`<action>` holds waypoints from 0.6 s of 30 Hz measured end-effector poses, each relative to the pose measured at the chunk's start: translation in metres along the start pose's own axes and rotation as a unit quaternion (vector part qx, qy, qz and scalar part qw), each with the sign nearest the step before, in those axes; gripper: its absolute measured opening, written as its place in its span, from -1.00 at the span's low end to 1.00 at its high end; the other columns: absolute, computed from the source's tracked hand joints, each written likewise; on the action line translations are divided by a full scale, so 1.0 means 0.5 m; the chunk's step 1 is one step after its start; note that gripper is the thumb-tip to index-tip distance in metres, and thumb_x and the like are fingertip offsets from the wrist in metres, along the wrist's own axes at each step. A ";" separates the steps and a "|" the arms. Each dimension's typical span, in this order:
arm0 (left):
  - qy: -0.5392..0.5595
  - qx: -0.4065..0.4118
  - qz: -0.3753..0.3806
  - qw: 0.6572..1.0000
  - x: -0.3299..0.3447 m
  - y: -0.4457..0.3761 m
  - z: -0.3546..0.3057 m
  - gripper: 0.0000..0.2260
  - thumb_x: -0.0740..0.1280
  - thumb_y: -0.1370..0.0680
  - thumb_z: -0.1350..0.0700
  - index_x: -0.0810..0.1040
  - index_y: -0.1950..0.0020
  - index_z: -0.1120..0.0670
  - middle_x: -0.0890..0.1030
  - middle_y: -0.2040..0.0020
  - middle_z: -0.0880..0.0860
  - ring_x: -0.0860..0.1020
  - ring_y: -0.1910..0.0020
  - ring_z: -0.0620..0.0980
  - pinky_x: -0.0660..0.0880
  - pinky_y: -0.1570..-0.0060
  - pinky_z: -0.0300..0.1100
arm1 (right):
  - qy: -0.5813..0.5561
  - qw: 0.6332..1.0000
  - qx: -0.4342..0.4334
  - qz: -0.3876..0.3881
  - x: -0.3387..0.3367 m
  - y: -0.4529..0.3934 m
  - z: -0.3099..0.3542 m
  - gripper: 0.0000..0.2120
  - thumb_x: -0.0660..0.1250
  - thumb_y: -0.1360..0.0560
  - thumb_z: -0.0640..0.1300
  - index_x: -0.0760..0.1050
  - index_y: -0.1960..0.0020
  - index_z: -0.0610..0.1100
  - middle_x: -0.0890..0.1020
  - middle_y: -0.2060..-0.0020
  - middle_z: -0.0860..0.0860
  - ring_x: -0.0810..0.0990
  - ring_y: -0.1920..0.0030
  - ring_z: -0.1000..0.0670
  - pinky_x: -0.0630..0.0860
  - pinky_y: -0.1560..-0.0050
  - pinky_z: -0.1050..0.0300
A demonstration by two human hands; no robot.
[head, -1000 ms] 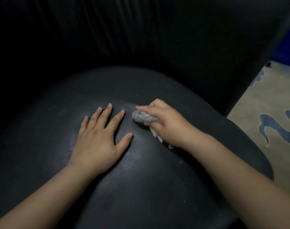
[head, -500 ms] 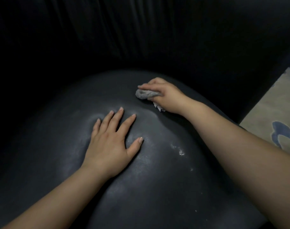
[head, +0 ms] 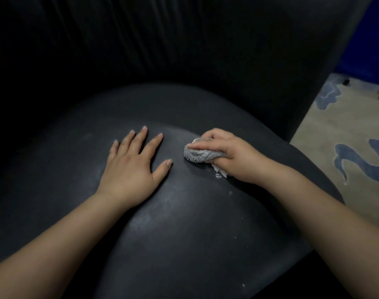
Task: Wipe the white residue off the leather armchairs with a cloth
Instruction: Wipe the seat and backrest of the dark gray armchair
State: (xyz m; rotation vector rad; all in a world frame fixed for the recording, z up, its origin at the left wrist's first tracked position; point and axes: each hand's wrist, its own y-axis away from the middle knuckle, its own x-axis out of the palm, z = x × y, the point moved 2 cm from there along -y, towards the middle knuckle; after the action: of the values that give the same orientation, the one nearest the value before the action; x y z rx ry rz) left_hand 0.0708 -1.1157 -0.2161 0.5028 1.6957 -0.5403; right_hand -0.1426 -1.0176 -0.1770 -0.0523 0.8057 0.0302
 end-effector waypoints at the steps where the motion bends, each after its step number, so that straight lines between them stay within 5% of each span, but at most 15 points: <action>1: -0.002 0.001 0.001 1.000 0.000 -0.001 0.000 -0.32 -0.18 -0.45 -0.44 0.01 -0.54 -0.23 0.01 -0.59 -0.04 -0.06 -0.55 0.01 -0.11 -0.50 0.05 | 0.000 1.000 0.001 -0.002 0.003 0.014 0.002 -0.59 0.35 -0.51 -0.26 0.52 -0.27 0.12 0.46 -0.09 0.20 0.41 -0.25 0.05 0.31 -0.37 0.04; 15: 0.001 0.010 0.004 1.000 0.000 -0.005 0.003 -0.29 -0.17 -0.44 -0.46 0.07 -0.54 -0.21 0.05 -0.59 -0.01 -0.02 -0.55 0.05 -0.07 -0.49 0.08 | 0.017 0.999 0.009 -0.035 0.048 0.184 0.032 -0.44 0.31 -0.42 -0.44 0.53 -0.27 0.08 0.50 -0.10 0.08 0.45 -0.20 -0.02 0.36 -0.27 0.10; 18: -0.005 0.013 0.010 1.000 0.000 -0.008 0.005 -0.29 -0.16 -0.45 -0.47 0.06 -0.54 -0.21 0.03 -0.59 0.00 -0.02 -0.55 0.06 -0.07 -0.49 0.09 | -0.041 0.997 0.012 -0.066 0.058 0.207 0.044 -0.49 0.29 -0.45 -0.43 0.54 -0.23 0.06 0.50 -0.07 0.05 0.55 -0.08 -0.05 0.49 -0.12 0.13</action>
State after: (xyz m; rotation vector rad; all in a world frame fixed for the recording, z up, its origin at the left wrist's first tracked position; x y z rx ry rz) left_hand 0.0705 -1.1207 -0.2160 0.5340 1.6752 -0.5499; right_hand -0.1114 -0.9130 -0.1865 -0.0815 0.7188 -0.1006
